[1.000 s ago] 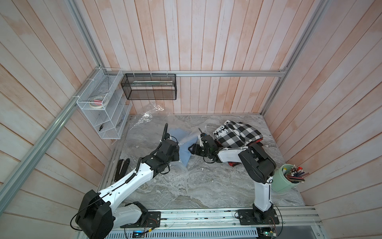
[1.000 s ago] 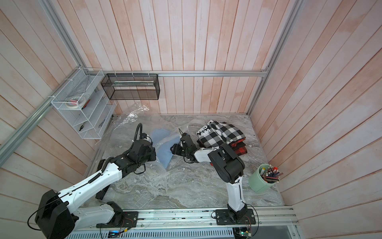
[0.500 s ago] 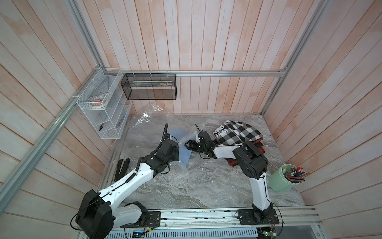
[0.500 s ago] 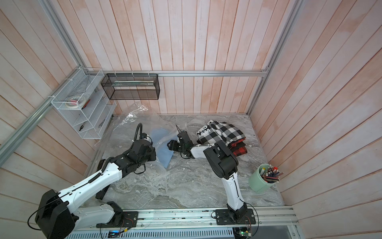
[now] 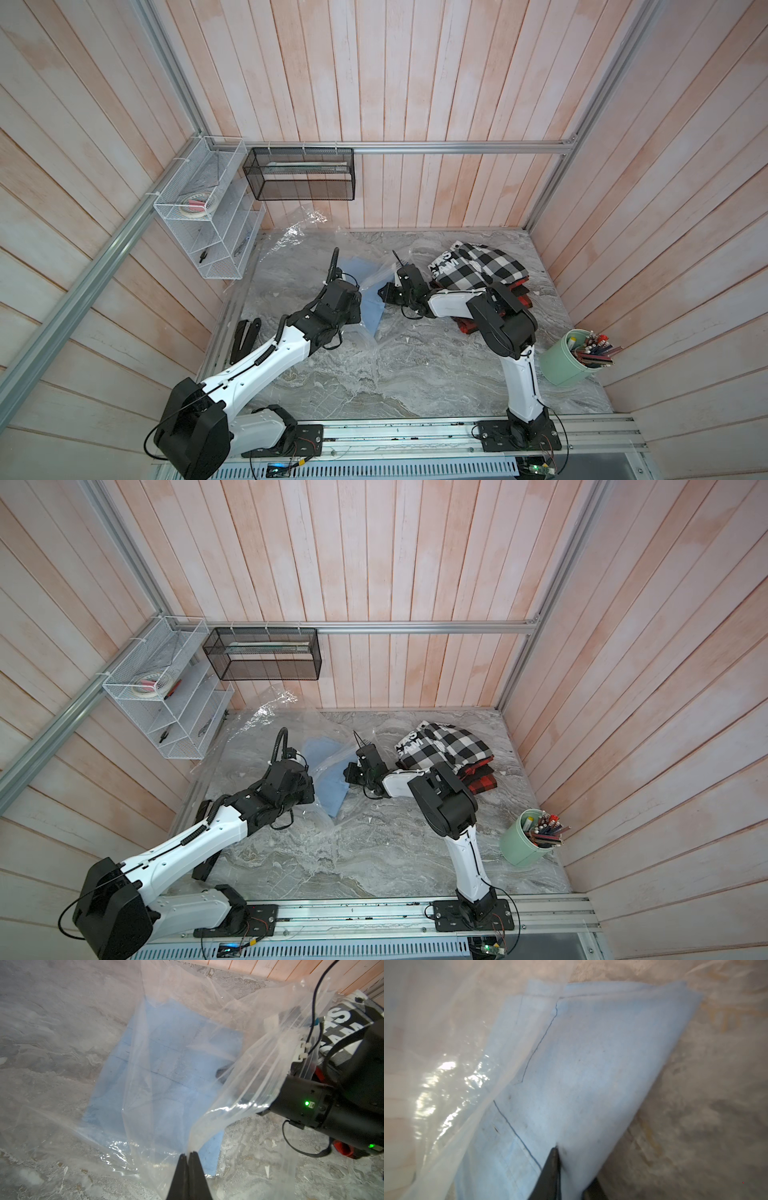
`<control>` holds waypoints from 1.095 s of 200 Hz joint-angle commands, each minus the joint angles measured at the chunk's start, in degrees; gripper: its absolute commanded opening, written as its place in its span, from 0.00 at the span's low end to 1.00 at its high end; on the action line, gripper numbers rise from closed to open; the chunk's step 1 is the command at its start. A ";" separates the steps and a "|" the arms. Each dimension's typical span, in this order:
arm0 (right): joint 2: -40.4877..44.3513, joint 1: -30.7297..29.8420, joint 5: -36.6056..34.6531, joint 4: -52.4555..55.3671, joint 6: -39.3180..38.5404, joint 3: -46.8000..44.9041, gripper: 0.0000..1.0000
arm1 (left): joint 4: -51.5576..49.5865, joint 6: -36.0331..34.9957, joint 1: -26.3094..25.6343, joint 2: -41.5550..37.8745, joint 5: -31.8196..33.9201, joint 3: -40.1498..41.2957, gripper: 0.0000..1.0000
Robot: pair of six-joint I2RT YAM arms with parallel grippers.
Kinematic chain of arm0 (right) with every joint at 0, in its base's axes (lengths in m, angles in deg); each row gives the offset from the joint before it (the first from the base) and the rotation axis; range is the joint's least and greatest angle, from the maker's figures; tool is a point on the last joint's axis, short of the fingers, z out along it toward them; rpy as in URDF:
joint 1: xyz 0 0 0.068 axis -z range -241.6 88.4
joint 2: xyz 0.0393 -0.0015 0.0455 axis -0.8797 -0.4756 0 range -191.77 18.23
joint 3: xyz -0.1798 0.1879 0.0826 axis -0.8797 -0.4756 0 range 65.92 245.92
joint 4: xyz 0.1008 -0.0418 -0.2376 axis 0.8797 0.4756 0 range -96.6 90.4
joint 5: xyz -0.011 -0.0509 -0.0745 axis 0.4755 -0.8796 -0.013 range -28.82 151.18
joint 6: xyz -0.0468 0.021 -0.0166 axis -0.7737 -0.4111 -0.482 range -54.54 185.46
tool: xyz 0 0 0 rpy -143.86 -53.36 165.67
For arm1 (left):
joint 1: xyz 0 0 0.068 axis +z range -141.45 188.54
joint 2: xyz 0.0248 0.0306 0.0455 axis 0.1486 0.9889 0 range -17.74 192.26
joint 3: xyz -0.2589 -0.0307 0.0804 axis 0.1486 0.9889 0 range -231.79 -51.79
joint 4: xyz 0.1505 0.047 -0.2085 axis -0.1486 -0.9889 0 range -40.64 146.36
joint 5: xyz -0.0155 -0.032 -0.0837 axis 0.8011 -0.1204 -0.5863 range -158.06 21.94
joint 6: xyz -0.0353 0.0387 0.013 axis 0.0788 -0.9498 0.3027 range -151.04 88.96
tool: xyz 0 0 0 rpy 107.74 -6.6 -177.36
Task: Take the shirt out of the vacuum bag
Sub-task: Take out the shirt from the vacuum bag.
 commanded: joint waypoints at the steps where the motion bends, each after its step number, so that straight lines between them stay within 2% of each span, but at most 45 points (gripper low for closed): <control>1: -1.52 -0.09 -0.68 1.01 -0.46 2.72 0.08 | 0.42 -0.07 0.09 0.44 0.36 0.46 0.00; 11: -1.35 -0.05 -0.93 0.95 -0.44 2.99 0.00 | 0.35 -0.06 0.09 0.47 0.32 0.56 0.00; 48: 1.31 -0.06 -0.22 -0.03 -0.23 2.13 0.00 | 0.57 0.03 0.10 0.32 0.75 0.73 0.00; 219: 24.50 -4.08 0.69 -3.92 -0.68 -14.87 0.00 | 0.96 0.99 0.18 0.61 1.65 0.56 0.00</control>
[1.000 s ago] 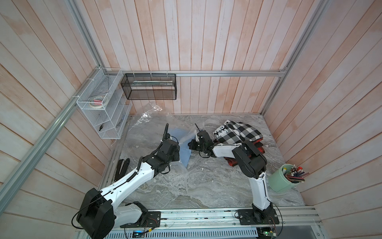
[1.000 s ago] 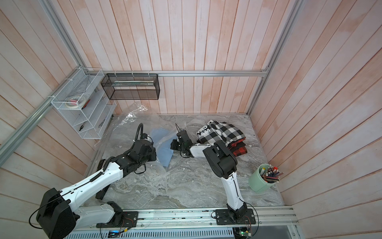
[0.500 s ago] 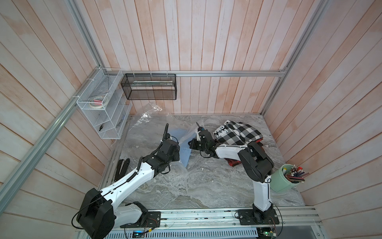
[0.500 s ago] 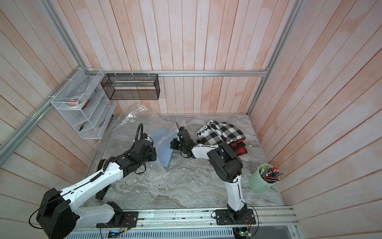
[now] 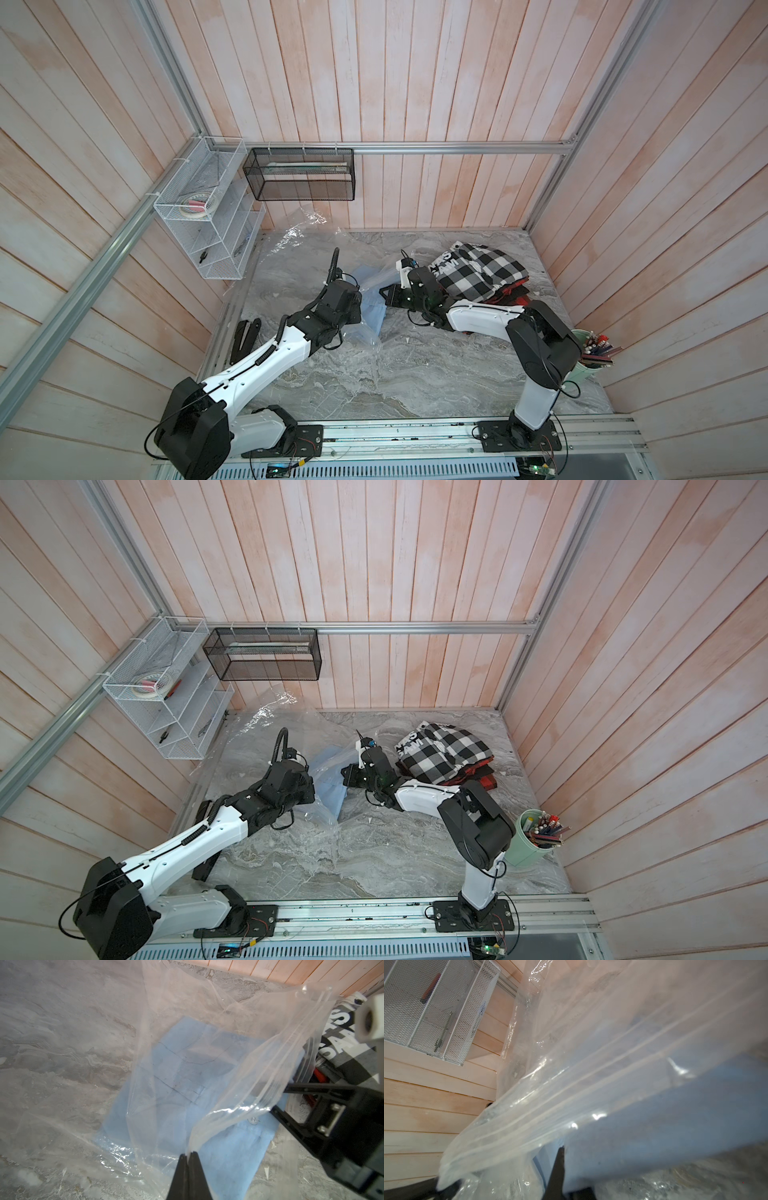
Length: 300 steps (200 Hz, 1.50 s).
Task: Take the shirt out of the vacuum bag
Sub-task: Take out the shirt from the vacuum bag.
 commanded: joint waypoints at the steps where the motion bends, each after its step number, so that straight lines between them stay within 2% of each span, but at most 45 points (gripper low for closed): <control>1: 4.20 -0.52 0.78 -0.94 -0.76 -0.72 0.00 | 0.55 0.79 0.18 0.41 1.44 0.56 0.00; 121: 19.92 -1.40 -2.62 5.86 -3.41 -0.95 0.00 | -0.06 1.05 0.44 0.50 2.05 0.56 0.00; 222: 31.78 -0.92 -8.01 14.62 -9.33 4.78 0.00 | -0.87 1.53 0.62 1.32 2.27 0.57 0.00; 249: 33.63 2.52 -5.84 15.80 -9.62 6.29 0.00 | -1.06 1.71 0.62 1.21 2.16 0.73 0.00; 300: 36.23 17.06 3.44 16.33 -7.74 8.52 0.00 | -0.87 1.80 0.66 0.44 2.25 1.27 0.00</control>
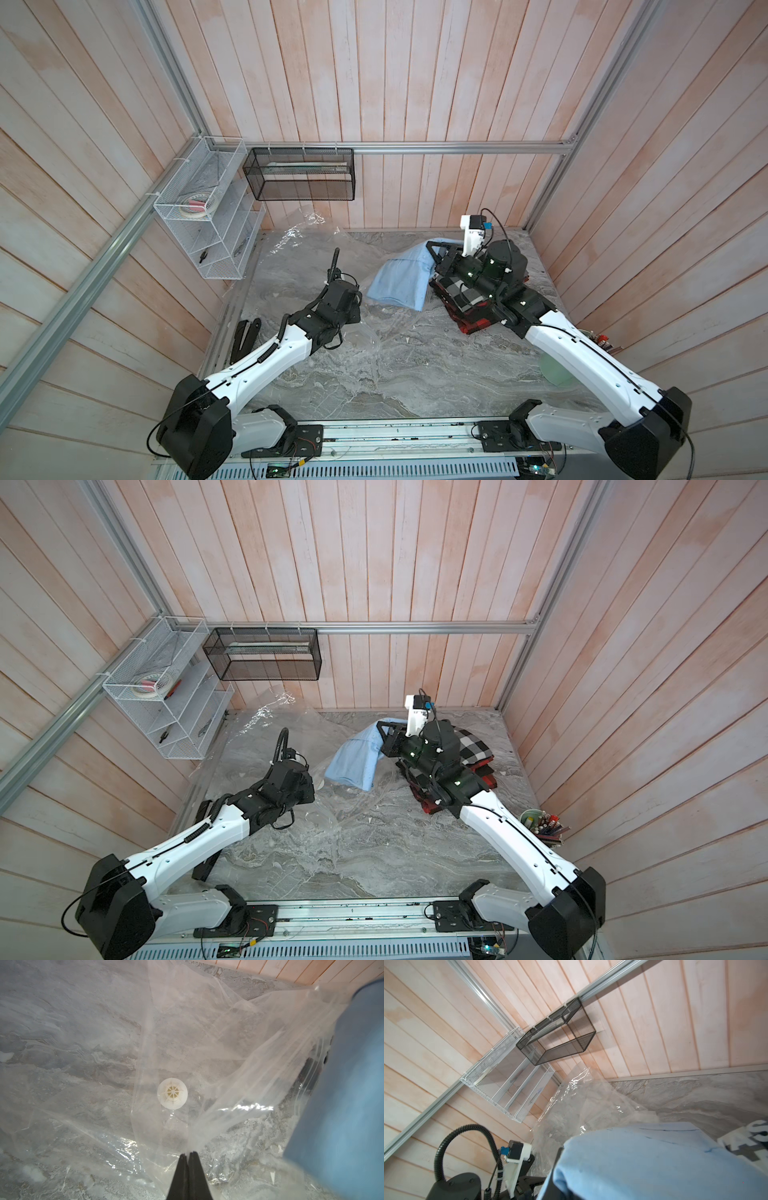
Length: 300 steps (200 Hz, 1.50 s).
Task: Take the shirt out of the vacuum bag
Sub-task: Take out the shirt from the vacuum bag, then place the shirt at the center of the board.
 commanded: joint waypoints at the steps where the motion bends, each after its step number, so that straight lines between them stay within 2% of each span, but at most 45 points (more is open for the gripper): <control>1: 1.85 6.02 5.15 -1.21 0.19 3.41 0.00 | -0.62 0.88 0.38 -0.43 1.10 1.20 0.00; 54: -1.11 21.46 14.34 -3.51 3.21 5.27 0.00 | -0.63 1.12 0.31 -0.22 1.04 1.28 0.00; 116: -10.16 28.85 14.71 -6.55 2.87 8.85 0.00 | -0.62 1.43 0.31 -0.25 0.74 1.64 0.00; 167: -17.13 30.49 15.23 -8.65 3.09 10.97 0.00 | -0.50 1.32 0.32 -0.40 0.74 1.88 0.00; 216: -20.16 30.54 13.58 -10.70 2.52 10.16 0.00 | -0.32 1.32 0.31 0.14 0.40 1.73 0.00; 242: -20.28 30.54 12.92 -13.55 2.66 5.61 0.00 | -0.13 1.48 0.31 0.26 0.30 1.90 0.00; 300: -15.58 30.89 7.69 -22.48 4.49 -13.64 0.00 | -0.06 1.28 0.31 0.48 -0.23 1.95 0.00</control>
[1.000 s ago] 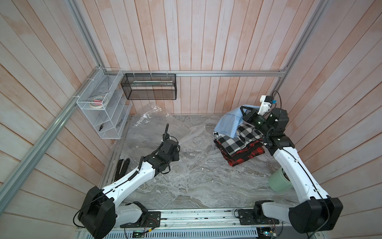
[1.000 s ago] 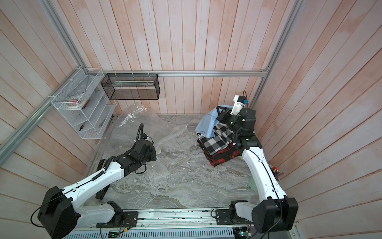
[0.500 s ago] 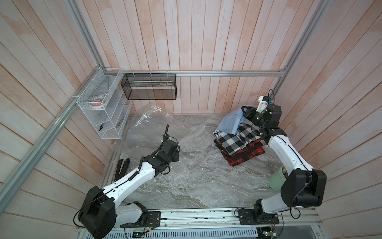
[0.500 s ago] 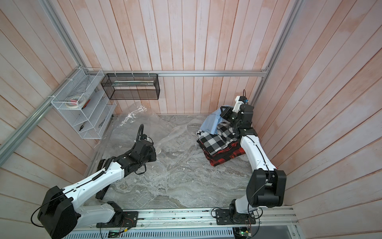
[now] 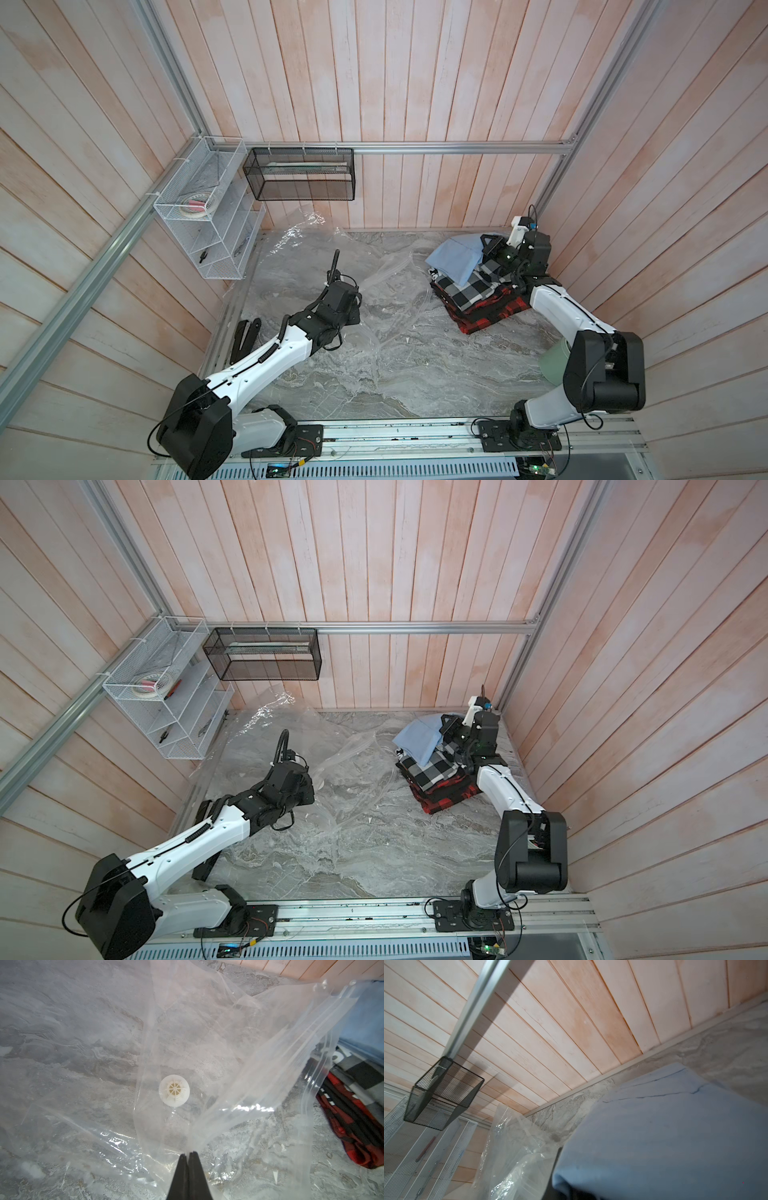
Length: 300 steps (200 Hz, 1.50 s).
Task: Take the shirt out of the vacuum bag
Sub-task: Place the shirt at the center of the board.
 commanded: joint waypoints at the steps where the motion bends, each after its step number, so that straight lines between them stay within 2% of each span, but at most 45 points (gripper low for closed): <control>1: 3.24 0.30 -2.67 -6.13 0.83 -5.33 0.00 | -0.29 0.69 0.27 0.39 -0.14 1.03 0.00; 44: 10.82 0.48 -10.04 -8.12 0.89 -16.50 0.00 | -0.29 0.67 0.27 0.20 -0.32 0.99 0.00; 68: 12.43 0.57 -13.92 -6.10 -1.21 -18.55 0.00 | -0.29 0.67 0.28 -0.08 -0.38 1.22 0.00; 166: 10.34 1.84 -16.43 -7.67 1.53 -26.71 0.00 | -0.43 0.54 0.27 0.02 -0.54 0.96 0.00; 215: 9.42 2.05 -17.26 -6.74 1.79 -27.19 0.00 | -0.08 0.23 0.27 0.42 -0.84 0.93 0.00; 227: 9.37 2.05 -17.42 -6.84 1.85 -27.40 0.17 | 0.03 0.19 0.27 0.40 -0.84 0.91 0.00; 243: 9.25 2.18 -17.70 -6.88 2.25 -27.50 0.34 | 0.26 -0.11 0.27 0.38 -0.89 0.91 0.00; 266: 9.02 3.09 -16.02 -7.58 3.09 -27.85 0.43 | 0.44 -0.56 0.28 0.46 -1.11 0.68 0.01; 281: 8.80 3.43 -15.08 -7.74 3.67 -27.93 0.51 | 0.69 -0.73 0.37 0.37 -1.68 0.48 0.07; 300: 9.23 3.71 -14.17 -8.75 4.21 -28.40 0.56 | 0.98 -0.85 0.31 -0.06 -2.26 0.63 0.15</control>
